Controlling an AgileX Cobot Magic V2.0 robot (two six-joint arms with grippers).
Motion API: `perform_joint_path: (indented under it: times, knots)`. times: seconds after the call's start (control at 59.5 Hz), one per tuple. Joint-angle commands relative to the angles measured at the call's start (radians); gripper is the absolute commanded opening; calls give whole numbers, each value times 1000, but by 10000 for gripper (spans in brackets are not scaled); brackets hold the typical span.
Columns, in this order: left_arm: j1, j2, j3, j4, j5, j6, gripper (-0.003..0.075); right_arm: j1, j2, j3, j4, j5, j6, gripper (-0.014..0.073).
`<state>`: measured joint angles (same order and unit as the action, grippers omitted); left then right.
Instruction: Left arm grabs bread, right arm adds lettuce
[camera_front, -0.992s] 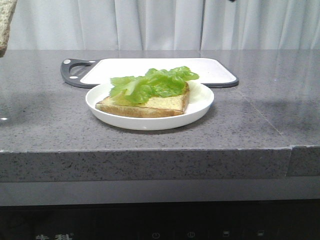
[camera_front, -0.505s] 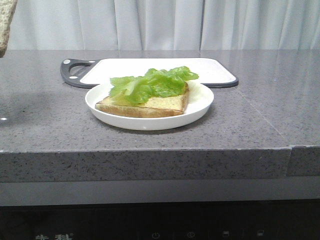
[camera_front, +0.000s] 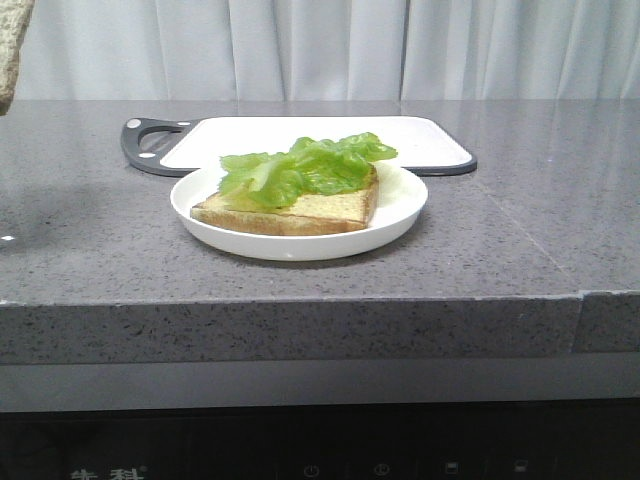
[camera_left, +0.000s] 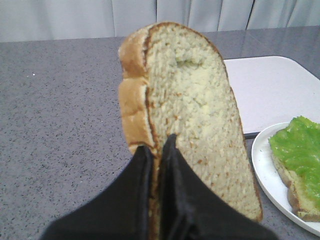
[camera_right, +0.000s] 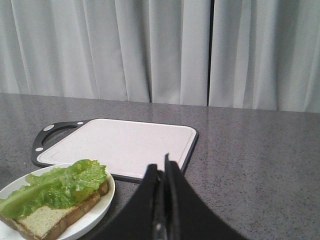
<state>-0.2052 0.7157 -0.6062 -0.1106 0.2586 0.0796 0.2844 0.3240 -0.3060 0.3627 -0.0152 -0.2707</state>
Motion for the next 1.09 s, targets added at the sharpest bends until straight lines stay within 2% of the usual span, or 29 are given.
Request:
perform_joint_path:
  times: [0.0,0.336,0.437,0.572,0.757,0.875,0.942,1.077]
  knots:
    - [3,-4,-29,-25,-88,-3,-20,-5,2,-24,1,-84,-4,-70]
    - [1,168,-164,-211,-83,-3,-20,-5,2,-24,1,-84,-4,-70]
    - [-10,210,-206,-293,-32,5,-20,-5,2,-24,1,-84,-4,-70]
    - [-108,311,-294,-331,80,8,-20,-5,2,-24,1,-84,-4,-70]
    - [-258,474,-420,-345,143,8,-20,-5,2,-24,1,-80,-4,-70]
    - [-296,585,-501,-384,186,16,-20,-5,2,-24,1,-80,-4,-70]
    - [-298,648,-545,-490,223,102,-20,-5,2,-24,1,-80,-4,-70]
    - [-272,752,-600,-838,302,374,-20,-5,2,-24,1,-80,-4,-70]
